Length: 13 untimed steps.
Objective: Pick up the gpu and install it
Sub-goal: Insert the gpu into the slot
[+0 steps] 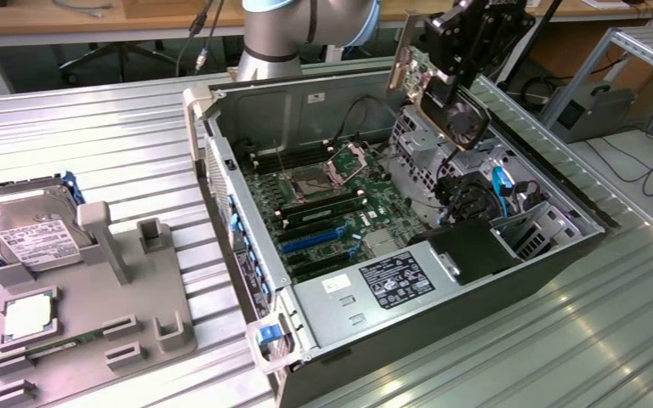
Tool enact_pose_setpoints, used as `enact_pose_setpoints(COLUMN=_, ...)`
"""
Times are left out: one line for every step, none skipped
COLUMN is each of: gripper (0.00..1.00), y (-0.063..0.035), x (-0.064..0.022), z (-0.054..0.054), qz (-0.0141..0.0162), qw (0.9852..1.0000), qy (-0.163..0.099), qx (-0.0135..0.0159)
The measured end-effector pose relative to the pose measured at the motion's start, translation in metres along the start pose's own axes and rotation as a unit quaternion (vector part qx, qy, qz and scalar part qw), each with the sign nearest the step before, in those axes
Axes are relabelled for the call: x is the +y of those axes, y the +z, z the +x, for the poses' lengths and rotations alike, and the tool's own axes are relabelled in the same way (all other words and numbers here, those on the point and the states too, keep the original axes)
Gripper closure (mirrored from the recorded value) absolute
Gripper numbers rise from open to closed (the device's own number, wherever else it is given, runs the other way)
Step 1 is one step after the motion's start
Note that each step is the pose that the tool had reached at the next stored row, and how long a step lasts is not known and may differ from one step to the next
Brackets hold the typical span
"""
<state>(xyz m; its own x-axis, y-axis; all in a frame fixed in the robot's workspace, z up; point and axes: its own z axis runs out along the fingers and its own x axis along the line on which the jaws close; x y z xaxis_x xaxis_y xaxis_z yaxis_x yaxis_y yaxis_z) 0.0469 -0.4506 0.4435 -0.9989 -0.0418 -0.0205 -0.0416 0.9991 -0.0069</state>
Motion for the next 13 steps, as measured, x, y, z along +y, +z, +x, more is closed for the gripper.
enact_pose_setpoints(gripper=0.73, y=0.0000, x=0.0000, z=0.0000, qz=-0.0002, qw=1.0000, qy=-0.009, qx=-0.0001)
enact_pose_setpoints(gripper=0.73, y=0.0000, x=0.0000, z=0.0000, qz=-0.0004, qw=0.9998, qy=-0.017, qx=-0.0001)
enact_pose_setpoints(gripper=0.73, y=0.0000, x=0.0000, z=0.0000, qz=-0.0009, qw=0.9990, qy=-0.044, qx=-0.0003)
enact_pose_setpoints(gripper=0.73, y=0.0000, x=0.0000, z=0.0000, qz=-0.0012, qw=0.9983, qy=-0.058, qx=-0.0004)
enact_pose_setpoints(gripper=0.73, y=0.0000, x=0.0000, z=0.0000, qz=-0.0014, qw=0.9976, qy=-0.069, qx=-0.0005)
enact_pose_setpoints(gripper=0.73, y=0.0000, x=0.0000, z=0.0000, qz=-0.0015, qw=0.9969, qy=-0.078, qx=-0.0006)
enact_pose_setpoints(gripper=0.73, y=0.0000, x=0.0000, z=0.0000, qz=-0.0018, qw=0.9958, qy=-0.092, qx=-0.0007)
enact_pose_setpoints(gripper=0.73, y=0.0000, x=0.0000, z=0.0000, qz=-0.0020, qw=0.9948, qy=-0.101, qx=-0.0007)
enact_pose_setpoints(gripper=0.73, y=0.0000, x=0.0000, z=0.0000, qz=-0.0022, qw=0.9936, qy=-0.113, qx=-0.0008)
enact_pose_setpoints(gripper=0.73, y=0.0000, x=0.0000, z=0.0000, qz=-0.0024, qw=0.9925, qy=-0.122, qx=-0.0009)
enact_pose_setpoints(gripper=0.73, y=0.0000, x=0.0000, z=0.0000, qz=-0.0026, qw=0.9914, qy=-0.131, qx=-0.0009)
enact_pose_setpoints(gripper=0.73, y=0.0000, x=0.0000, z=0.0000, qz=-0.0027, qw=0.9902, qy=-0.140, qx=-0.0010)
enact_pose_setpoints(gripper=0.73, y=0.0001, x=0.0000, z=0.0000, qz=-0.0029, qw=0.9889, qy=-0.148, qx=-0.0011)
